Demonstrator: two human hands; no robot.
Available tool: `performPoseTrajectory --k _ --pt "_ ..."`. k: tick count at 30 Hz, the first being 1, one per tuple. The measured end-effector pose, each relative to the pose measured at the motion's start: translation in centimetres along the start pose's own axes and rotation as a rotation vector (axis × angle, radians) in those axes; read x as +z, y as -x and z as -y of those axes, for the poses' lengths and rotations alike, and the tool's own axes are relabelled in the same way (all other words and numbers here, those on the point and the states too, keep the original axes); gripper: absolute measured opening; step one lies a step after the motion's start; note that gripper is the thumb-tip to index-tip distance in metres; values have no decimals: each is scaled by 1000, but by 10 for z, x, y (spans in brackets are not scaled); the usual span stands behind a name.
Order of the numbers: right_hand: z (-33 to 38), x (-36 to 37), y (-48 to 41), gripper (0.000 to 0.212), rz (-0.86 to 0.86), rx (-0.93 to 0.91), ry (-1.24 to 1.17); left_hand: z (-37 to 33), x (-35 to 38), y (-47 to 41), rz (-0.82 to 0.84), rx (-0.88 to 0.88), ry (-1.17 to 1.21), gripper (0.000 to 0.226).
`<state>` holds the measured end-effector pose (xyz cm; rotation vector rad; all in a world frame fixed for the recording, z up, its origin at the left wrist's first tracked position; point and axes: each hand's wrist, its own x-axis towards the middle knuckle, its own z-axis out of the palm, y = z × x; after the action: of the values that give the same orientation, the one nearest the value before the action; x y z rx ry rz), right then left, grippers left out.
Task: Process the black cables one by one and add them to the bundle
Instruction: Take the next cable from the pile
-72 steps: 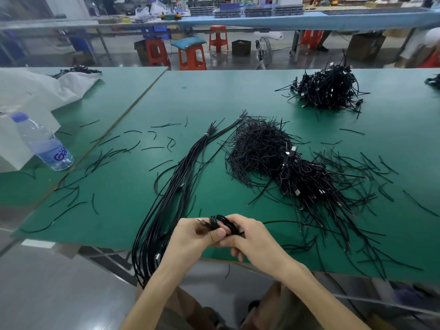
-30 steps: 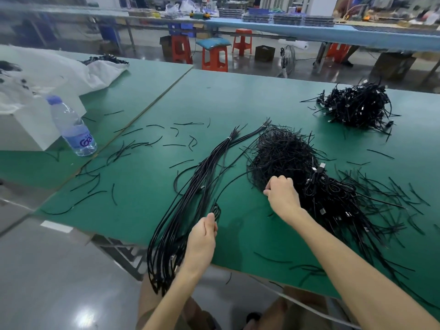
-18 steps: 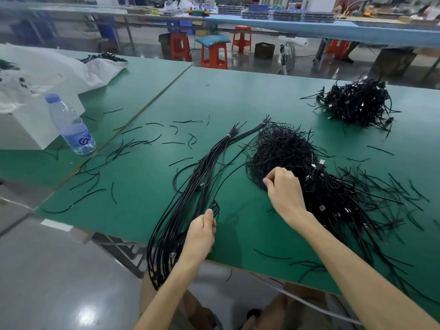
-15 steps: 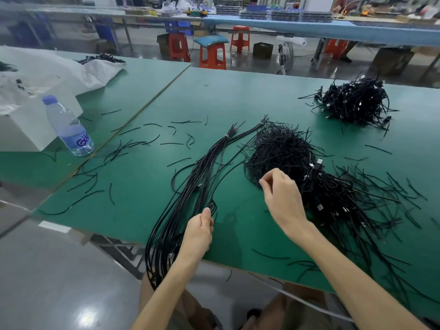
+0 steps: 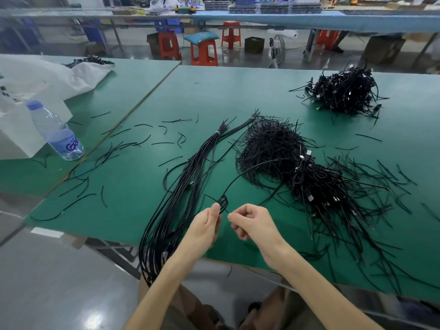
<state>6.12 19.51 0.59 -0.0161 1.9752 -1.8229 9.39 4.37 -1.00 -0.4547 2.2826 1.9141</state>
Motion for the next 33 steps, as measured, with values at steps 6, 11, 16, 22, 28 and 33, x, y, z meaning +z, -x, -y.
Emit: performPoseTrajectory --k 6,11,16,22,28,33 --pt "1 0 3 8 77 3 -13 2 1 1 7 33 -25 47" --pt "-1 -13 8 36 248 -35 -87 -7 -12 13 167 -31 52 45" --pt "1 -22 11 60 502 -105 -108 -21 -27 26 441 -44 65 50" --pt "-4 -12 15 29 375 -226 42 -23 -27 29 396 -43 17 49" --pt "-20 6 25 17 32 -349 157 -13 -7 22 29 160 -110 55" --pt "-22 12 30 11 -78 -366 190 -13 3 25 -3 267 -175 65"
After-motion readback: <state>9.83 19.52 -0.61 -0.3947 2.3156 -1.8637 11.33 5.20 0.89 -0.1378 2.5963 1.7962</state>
